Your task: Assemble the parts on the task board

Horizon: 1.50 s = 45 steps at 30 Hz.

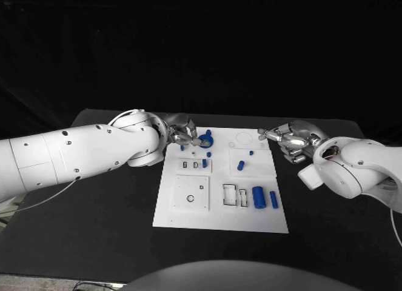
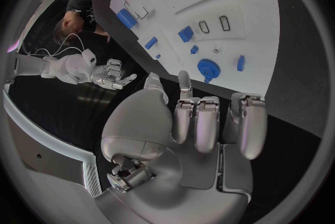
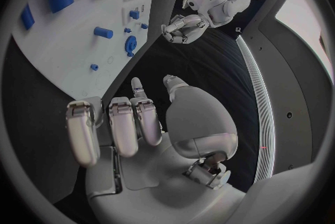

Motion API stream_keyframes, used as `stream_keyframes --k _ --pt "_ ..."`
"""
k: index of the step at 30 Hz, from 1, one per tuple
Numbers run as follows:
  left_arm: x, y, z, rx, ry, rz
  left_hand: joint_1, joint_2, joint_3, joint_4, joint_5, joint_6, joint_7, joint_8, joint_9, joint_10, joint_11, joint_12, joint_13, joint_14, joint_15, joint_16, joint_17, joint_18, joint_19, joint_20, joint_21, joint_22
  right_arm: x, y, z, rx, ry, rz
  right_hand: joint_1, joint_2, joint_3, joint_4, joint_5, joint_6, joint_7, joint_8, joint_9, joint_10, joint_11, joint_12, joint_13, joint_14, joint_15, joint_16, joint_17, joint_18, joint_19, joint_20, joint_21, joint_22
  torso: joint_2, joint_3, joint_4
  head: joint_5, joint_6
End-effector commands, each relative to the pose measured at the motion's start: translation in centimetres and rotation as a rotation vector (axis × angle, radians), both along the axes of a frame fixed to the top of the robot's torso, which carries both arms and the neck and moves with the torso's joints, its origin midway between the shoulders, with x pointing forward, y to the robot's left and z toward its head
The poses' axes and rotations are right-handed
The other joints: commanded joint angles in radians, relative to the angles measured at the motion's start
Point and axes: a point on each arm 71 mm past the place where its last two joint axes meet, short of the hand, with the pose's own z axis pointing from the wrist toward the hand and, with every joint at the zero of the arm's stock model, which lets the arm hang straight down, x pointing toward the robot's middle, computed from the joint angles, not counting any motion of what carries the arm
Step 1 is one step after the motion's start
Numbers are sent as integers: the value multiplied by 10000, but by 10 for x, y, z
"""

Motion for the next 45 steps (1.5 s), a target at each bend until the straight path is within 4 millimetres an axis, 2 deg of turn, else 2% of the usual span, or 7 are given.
stream_keyframes --k 1,5,13,16,34,38,45 --pt "-4 0 -6 1269 674 132 -233 -150 176 23 70 221 -51 -202 78 1058 -95 25 2631 1043 -90 25 2635 -75 1037 -111 24 2635 -2 -2 -4 -22 520 146 12 69 -61 21 15 -98 16 3 -14 1066 80 39 2629 1042 47 41 2630 -67 1066 74 45 2635 -5 -14 6 -8 -47" --pt "-6 -3 -8 1603 924 207 -537 -388 484 26 77 418 -87 -480 202 1058 -131 25 2631 1043 -139 25 2635 -75 1037 -182 24 2635 -3 -5 -5 -87 650 116 18 69 -72 27 11 -114 17 1 -15 1066 82 39 2629 1042 48 41 2630 -67 1066 75 45 2635 -11 -5 13 -6 -72" --pt "-5 -10 -12 1839 1351 466 -782 -464 713 28 100 520 -97 -703 295 1058 -144 25 2631 1043 -160 25 2635 -75 1037 -213 24 2635 -3 -6 -7 -192 782 155 34 64 -97 34 1 -148 21 -2 -19 1066 84 39 2629 1042 51 41 2630 -67 1066 77 45 2635 -10 -14 13 -24 -76" --pt "-5 -13 -14 1983 1490 537 -889 -505 901 20 527 649 -118 -919 390 1058 -164 25 2631 1043 -178 25 2635 -75 1037 -239 24 2635 -2 -6 -8 -232 821 180 113 46 -151 22 -82 -199 28 12 -20 1066 93 39 2629 1042 57 41 2630 -67 1066 83 45 2635 -14 -9 -1 -15 -92" --pt "2 -29 -29 2567 1860 1109 -781 -553 1187 10 1423 842 -149 -1386 691 1058 -194 25 2631 1043 -209 25 2635 -75 1037 -267 24 2635 -2 -3 -10 -389 1024 328 172 45 -191 19 -160 -225 34 32 -18 1066 97 39 2629 1042 62 41 2630 -67 1066 88 45 2635 -5 -3 26 -124 -134" --pt "3 -33 -30 2517 1997 1205 -939 -998 1349 26 2228 919 -147 -1674 848 1058 -196 25 2631 1043 -214 25 2635 -75 1037 -280 24 2635 -2 -2 -11 -415 1055 341 177 43 -206 25 -177 -239 37 33 -19 1066 99 39 2629 1042 64 41 2630 -67 1066 89 45 2635 -10 -3 13 -122 -153" --pt "5 -41 -32 2452 2132 1171 -1215 -1631 1810 47 2884 1052 -151 -2005 1061 1058 -197 25 2631 1043 -218 25 2635 -75 1037 -286 24 2635 -2 -2 -11 -451 1094 359 178 43 -208 26 -179 -242 37 32 -19 1066 99 39 2629 1042 64 41 2630 -67 1066 90 45 2635 -9 -2 10 -135 -164"
